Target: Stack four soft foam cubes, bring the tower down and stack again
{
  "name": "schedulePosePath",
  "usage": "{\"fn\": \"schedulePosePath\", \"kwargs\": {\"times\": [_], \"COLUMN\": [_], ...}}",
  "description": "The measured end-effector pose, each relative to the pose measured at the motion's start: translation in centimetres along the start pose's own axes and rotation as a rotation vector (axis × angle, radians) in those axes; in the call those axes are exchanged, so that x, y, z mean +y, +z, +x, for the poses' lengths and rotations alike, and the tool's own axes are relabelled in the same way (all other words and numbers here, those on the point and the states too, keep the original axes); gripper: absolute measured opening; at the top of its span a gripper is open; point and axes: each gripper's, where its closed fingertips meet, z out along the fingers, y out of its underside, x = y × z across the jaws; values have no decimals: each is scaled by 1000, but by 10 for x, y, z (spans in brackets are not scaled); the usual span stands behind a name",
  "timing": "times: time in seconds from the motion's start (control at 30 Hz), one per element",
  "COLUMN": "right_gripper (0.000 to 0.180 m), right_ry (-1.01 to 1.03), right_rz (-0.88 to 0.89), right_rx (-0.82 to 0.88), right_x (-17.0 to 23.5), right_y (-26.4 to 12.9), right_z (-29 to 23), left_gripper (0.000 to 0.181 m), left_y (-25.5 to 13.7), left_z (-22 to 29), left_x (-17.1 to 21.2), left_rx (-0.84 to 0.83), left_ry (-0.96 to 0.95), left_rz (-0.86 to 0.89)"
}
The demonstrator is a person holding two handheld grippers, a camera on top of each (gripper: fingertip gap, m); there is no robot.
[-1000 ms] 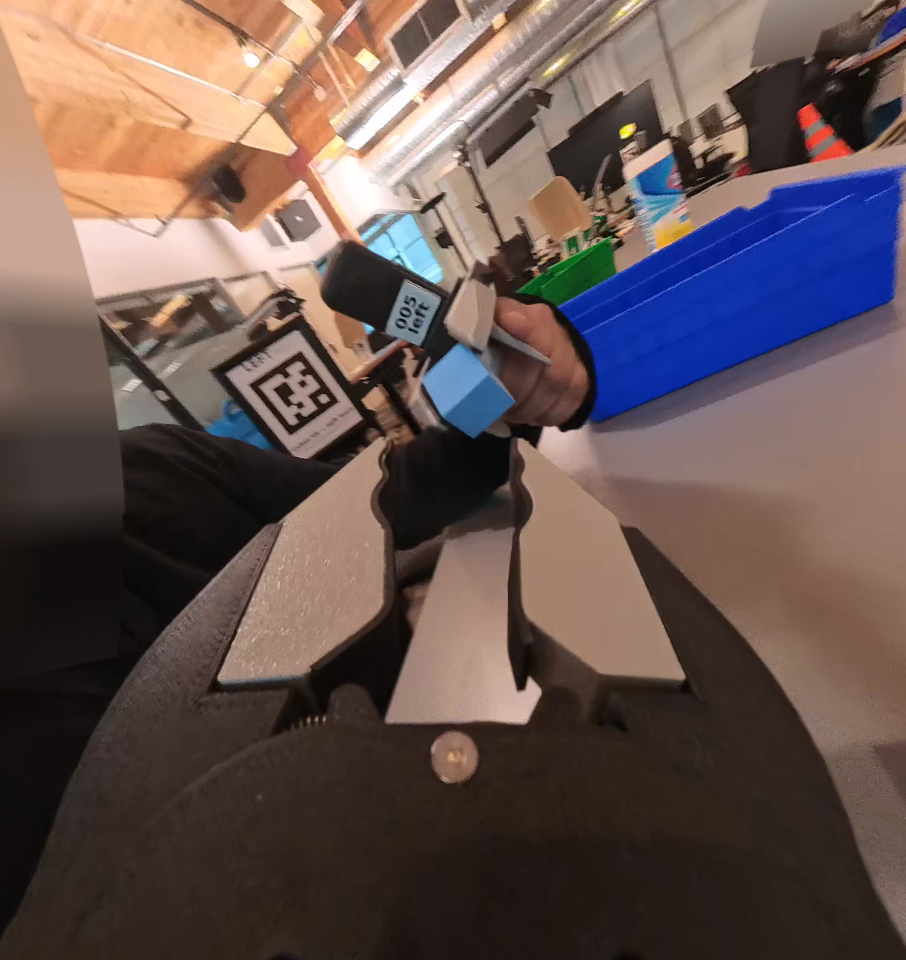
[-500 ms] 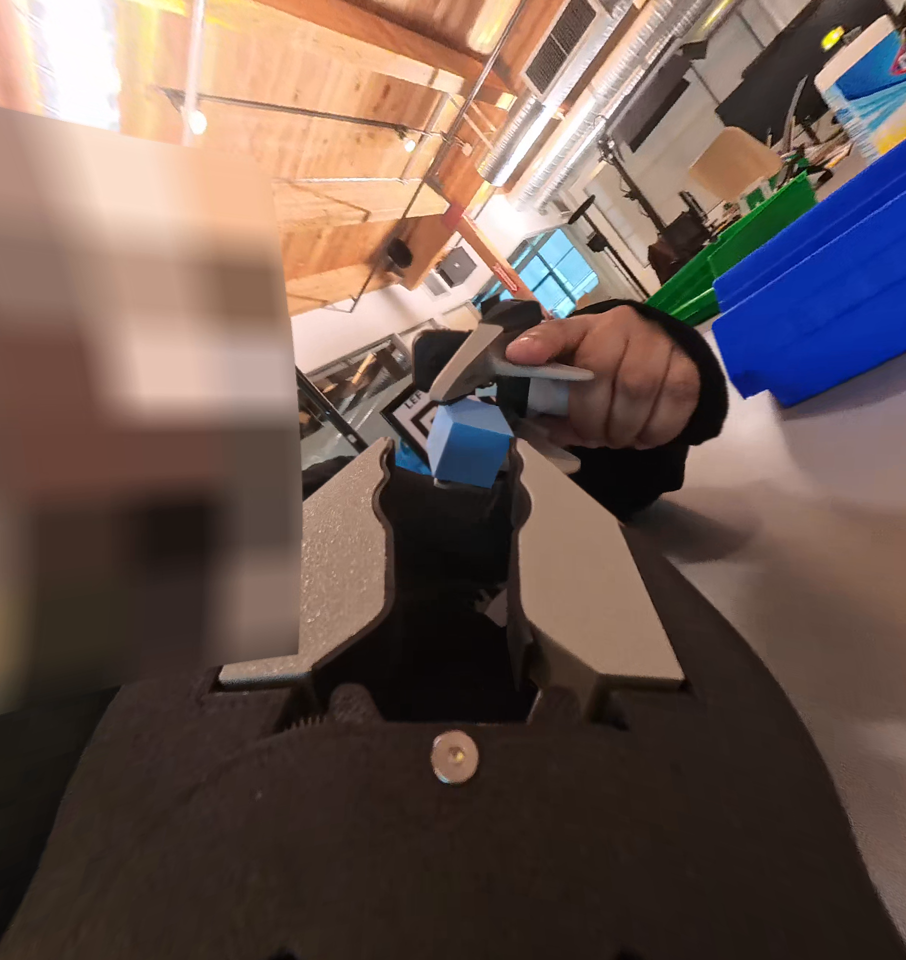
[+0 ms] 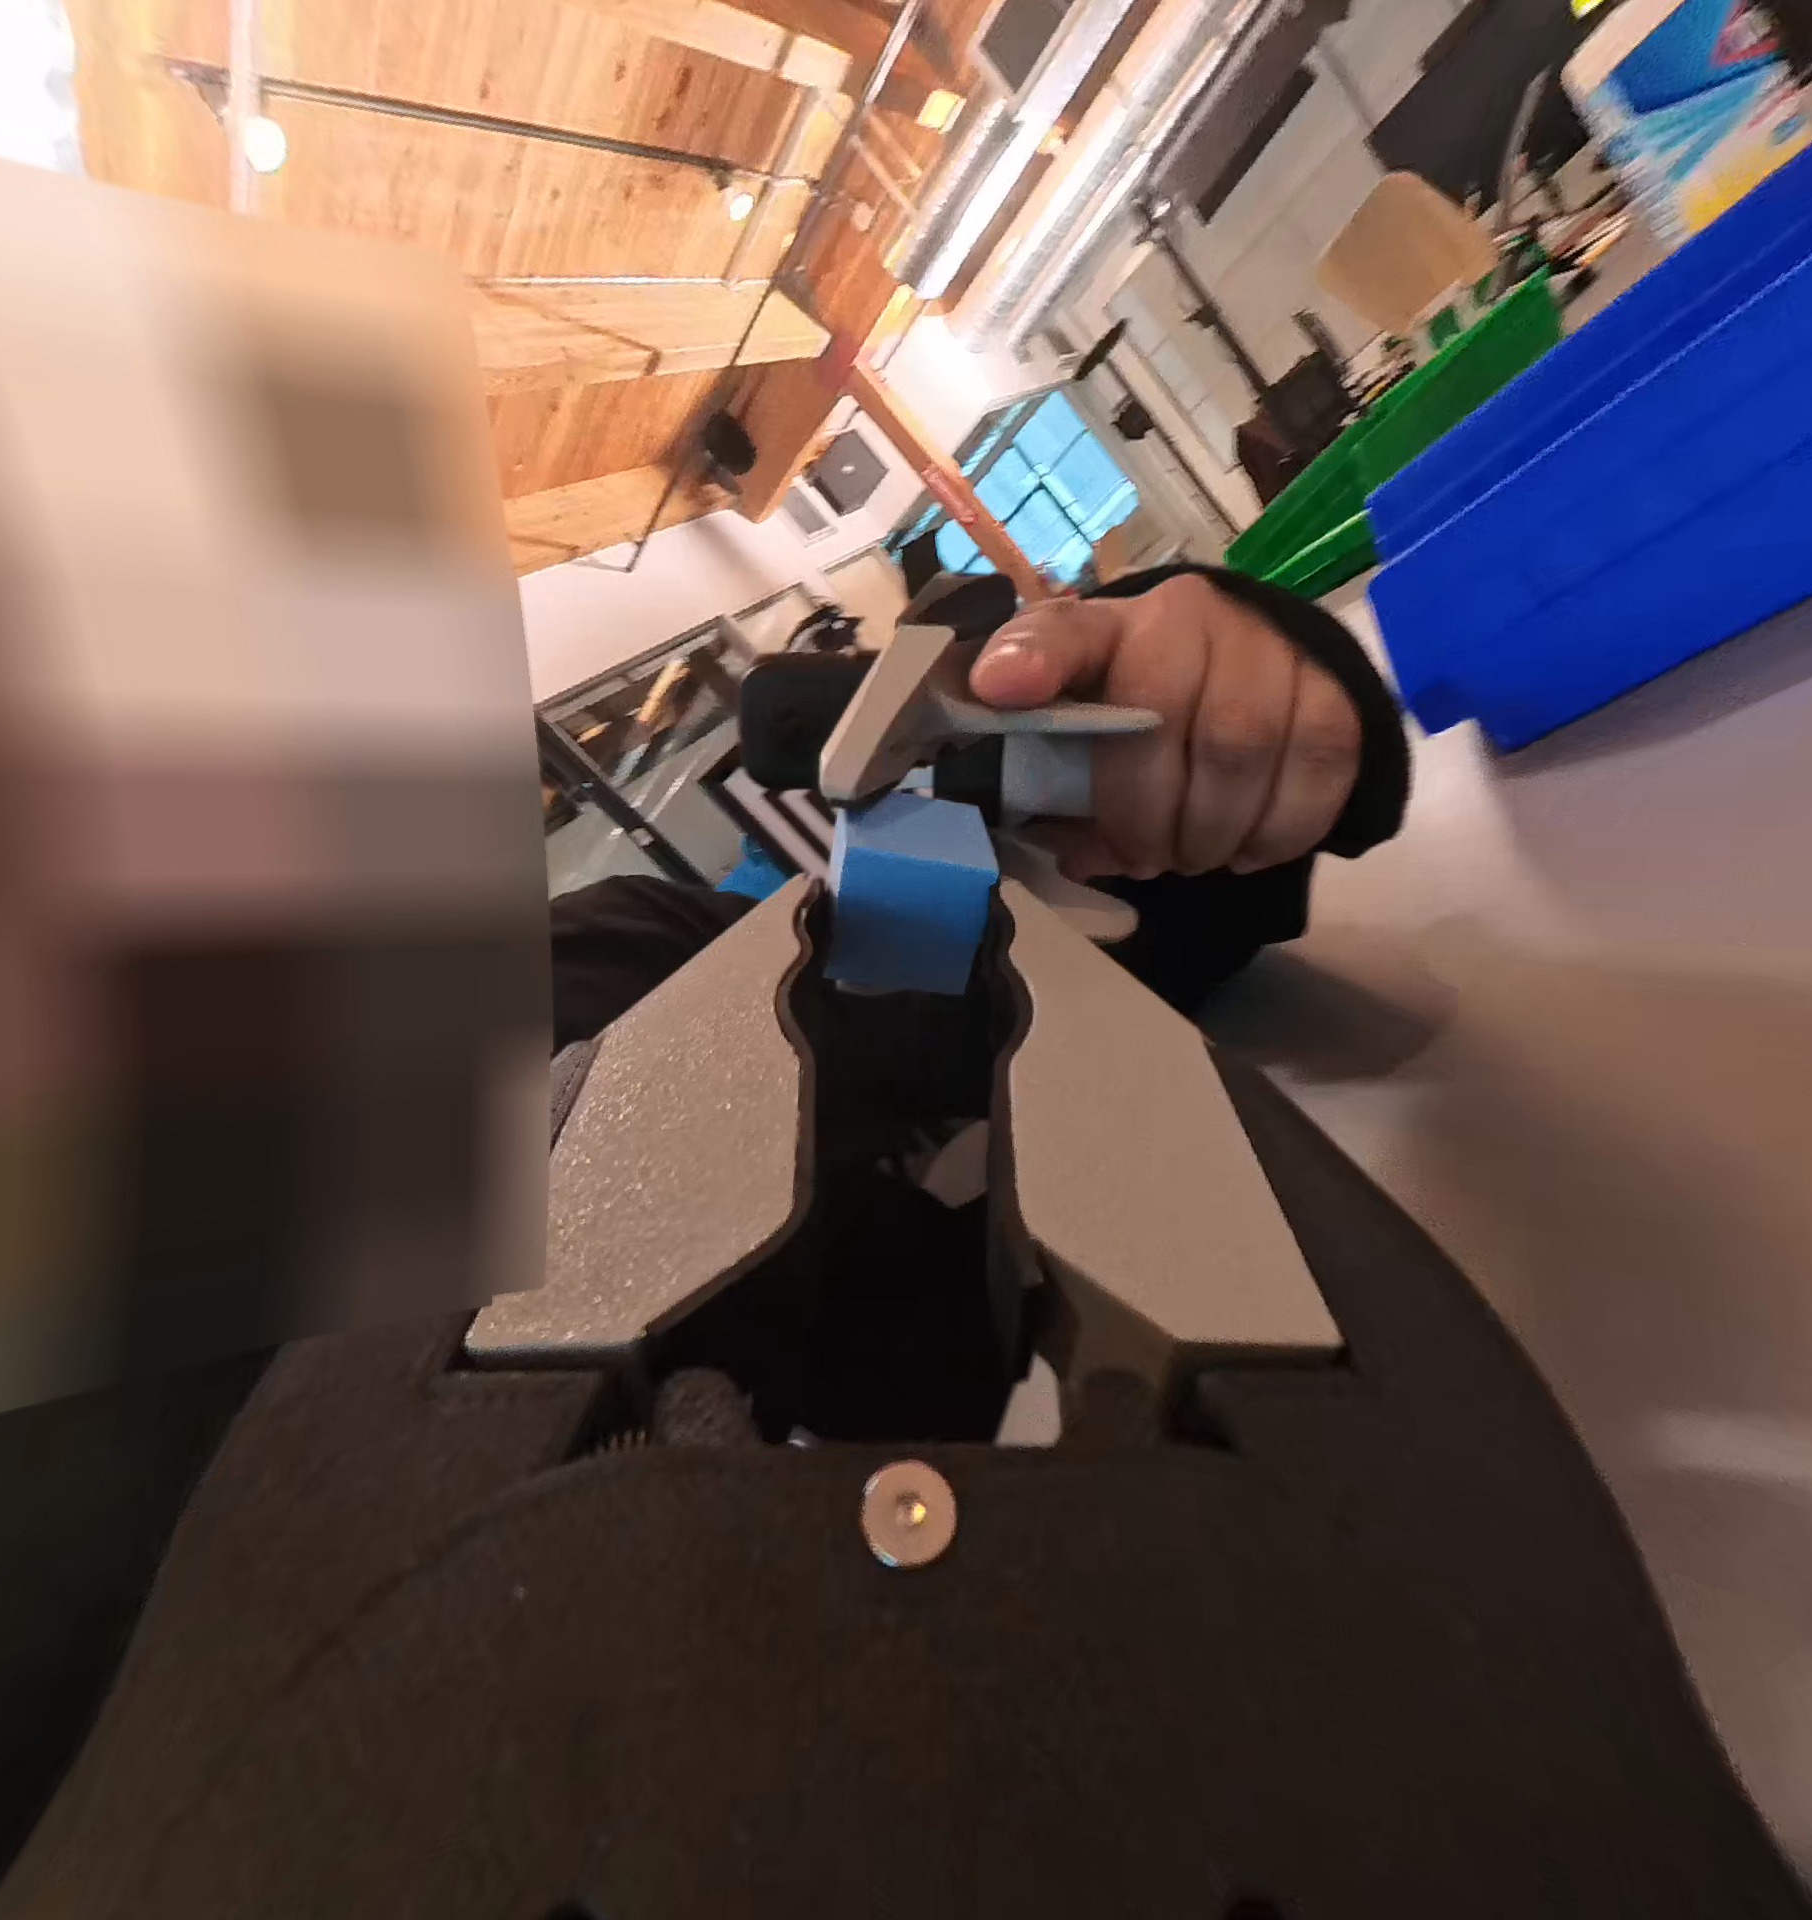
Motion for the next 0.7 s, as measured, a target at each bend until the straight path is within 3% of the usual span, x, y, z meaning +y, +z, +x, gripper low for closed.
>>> {"fn": "schedulePosePath", "kwargs": {"times": [0.03,0.17,0.23,0.3,0.37,0.53,0.7], "right_gripper": [27,27,27,27,27,26,26], "right_ry": [-21,-136,-254,-404,-531,-593,-576], "right_rz": [9,25,-20,-99,-223,-638,-961], "right_rx": [31,153,319,537,735,944,922], "right_x": [-3,-16,-20,-24,-28,-33,-33], "right_y": [-3,-22,-38,-62,-87,-126,-138], "right_z": [3,4,13,28,48,84,107], "left_gripper": [27,23,0,0,0,0,0], "left_y": [0,-4,-7,-6,-7,-13,-22], "left_z": [-1,-12,-20,-26,-30,-35,-40], "left_x": [4,24,42,75,109,162,184], "left_rx": [-11,-36,-52,-74,-114,-207,-253], "left_ry": [-22,-144,-220,-301,-350,-393,-368], "left_rz": [-10,-41,-70,-189,-316,-520,-615]}}
